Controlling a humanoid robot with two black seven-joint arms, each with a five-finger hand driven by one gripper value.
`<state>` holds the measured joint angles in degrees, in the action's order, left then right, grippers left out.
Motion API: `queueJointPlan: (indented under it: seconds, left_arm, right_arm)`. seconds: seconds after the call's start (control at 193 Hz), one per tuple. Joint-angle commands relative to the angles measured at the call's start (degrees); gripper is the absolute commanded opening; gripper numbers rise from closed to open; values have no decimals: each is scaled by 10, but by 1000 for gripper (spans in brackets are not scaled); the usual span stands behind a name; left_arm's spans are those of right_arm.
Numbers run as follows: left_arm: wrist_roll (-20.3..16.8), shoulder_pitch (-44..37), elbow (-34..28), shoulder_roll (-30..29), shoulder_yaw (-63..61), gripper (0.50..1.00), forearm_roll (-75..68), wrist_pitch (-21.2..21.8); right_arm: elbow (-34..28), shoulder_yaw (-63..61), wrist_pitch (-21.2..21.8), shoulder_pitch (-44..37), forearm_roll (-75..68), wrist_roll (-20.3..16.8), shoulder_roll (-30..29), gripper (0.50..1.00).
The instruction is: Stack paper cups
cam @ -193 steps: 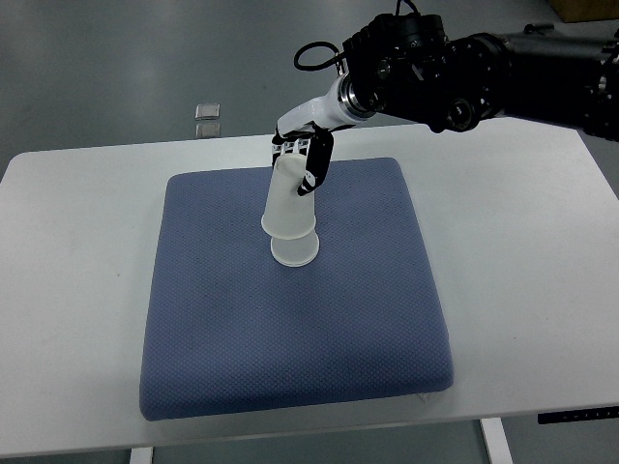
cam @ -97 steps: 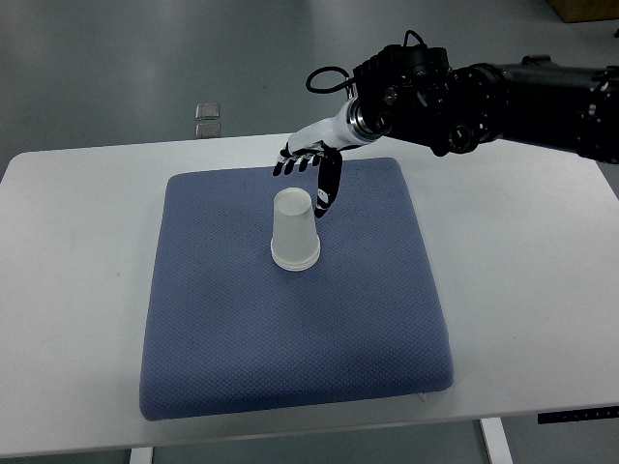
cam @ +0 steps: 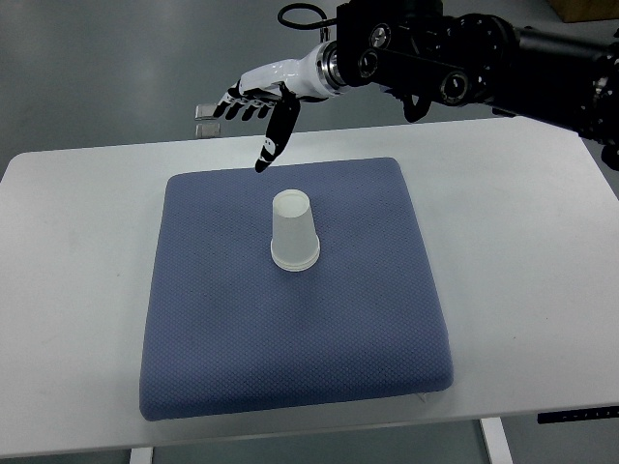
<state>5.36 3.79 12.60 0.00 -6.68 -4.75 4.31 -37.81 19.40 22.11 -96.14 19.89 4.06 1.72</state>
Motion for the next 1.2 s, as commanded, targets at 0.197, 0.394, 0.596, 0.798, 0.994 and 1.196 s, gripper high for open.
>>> queueJointPlan:
  seconds: [0.197,0.394,0.596,0.798,0.994,1.196]
  left_arm:
    - [0,0,5,0,0,1000,0,0]
    - [0,0,6,0,-2,1000,0,0]
    - [0,0,6,0,-2,1000,0,0]
    - [0,0,5,0,-1,1000,0,0]
    - [0,0,6,0,0,1000,0,0]
    - [0,0,6,0,-1,1000,0,0]
  right_arm:
    - [79,-380,-70,235,-57,53,80,915]
    - [99,-575,-106,345,-64,84,74,915]
    - [99,-665,-107,413,-64,146,37,915]
    - [99,-709,-102,462,-158,147,21,917]
    - [98,-708,-98,474,-175,146,12,917]
    - [99,-708,-98,476,-175,146,12,919]
